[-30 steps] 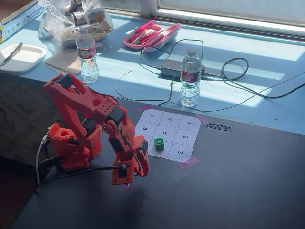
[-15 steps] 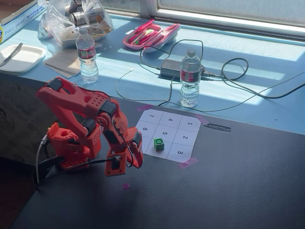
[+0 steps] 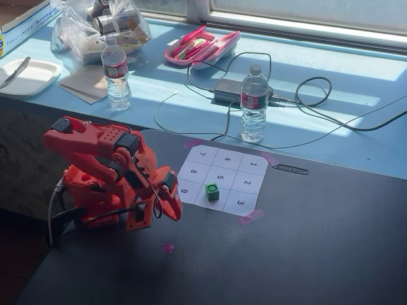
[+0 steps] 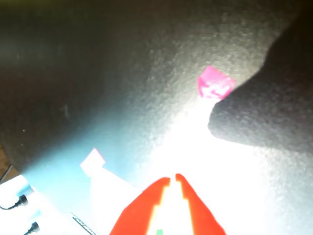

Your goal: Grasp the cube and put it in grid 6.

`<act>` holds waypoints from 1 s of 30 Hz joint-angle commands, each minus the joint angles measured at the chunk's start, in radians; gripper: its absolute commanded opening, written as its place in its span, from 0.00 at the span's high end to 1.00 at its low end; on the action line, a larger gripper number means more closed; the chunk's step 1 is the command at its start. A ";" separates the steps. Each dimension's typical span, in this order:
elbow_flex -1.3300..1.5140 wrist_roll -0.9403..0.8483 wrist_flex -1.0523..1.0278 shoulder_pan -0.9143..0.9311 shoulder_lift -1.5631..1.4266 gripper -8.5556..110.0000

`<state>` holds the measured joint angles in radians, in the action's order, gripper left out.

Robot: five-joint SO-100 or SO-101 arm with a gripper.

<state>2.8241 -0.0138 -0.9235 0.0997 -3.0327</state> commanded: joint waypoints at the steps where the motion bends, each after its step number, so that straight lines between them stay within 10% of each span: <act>1: 0.008 0.014 -0.034 0.003 -0.072 0.93; 30: 0.135 0.026 -0.092 0.000 -0.242 0.93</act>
<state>2.9637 0.0153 -1.0124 0.1043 -3.2674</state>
